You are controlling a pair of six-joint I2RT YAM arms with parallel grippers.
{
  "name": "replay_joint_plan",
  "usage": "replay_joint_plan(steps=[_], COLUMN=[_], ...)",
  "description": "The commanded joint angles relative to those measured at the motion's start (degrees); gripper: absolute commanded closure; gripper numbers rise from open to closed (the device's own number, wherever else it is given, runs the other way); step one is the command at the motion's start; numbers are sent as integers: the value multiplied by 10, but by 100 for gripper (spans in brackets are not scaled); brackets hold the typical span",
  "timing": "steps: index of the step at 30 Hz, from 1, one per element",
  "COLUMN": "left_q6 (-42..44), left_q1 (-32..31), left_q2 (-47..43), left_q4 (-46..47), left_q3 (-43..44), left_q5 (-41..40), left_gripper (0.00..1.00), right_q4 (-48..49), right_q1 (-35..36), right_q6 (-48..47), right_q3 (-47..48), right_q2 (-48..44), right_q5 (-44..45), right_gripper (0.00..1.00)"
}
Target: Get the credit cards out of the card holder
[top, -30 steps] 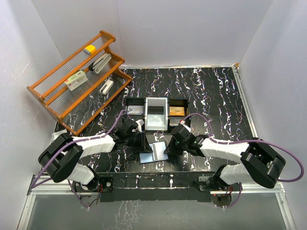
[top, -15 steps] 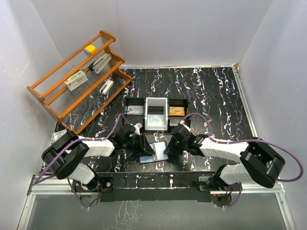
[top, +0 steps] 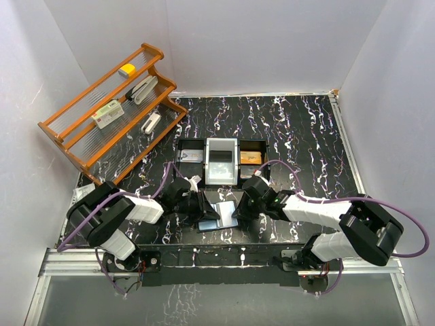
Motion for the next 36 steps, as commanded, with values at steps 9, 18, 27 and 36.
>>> replay_joint_plan(steps=[9, 18, 27, 36], left_q6=[-18, 53, 70, 71], left_q1=[0, 4, 5, 5], left_q2=[-10, -84, -84, -77], left_q4=[42, -105, -124, -123], left_q3=[-25, -12, 3, 12], left_q5=[-17, -37, -30, -25], left_gripper=[100, 100, 100, 100], right_q4=[-32, -37, -41, 34], right_q1=[-2, -6, -6, -6], right_q6=[-14, -21, -66, -125], right_q3=[4, 10, 54, 103], right_q2=[16, 11, -2, 17], right_q5=[28, 29, 1, -91], right_gripper=[100, 100, 97, 73])
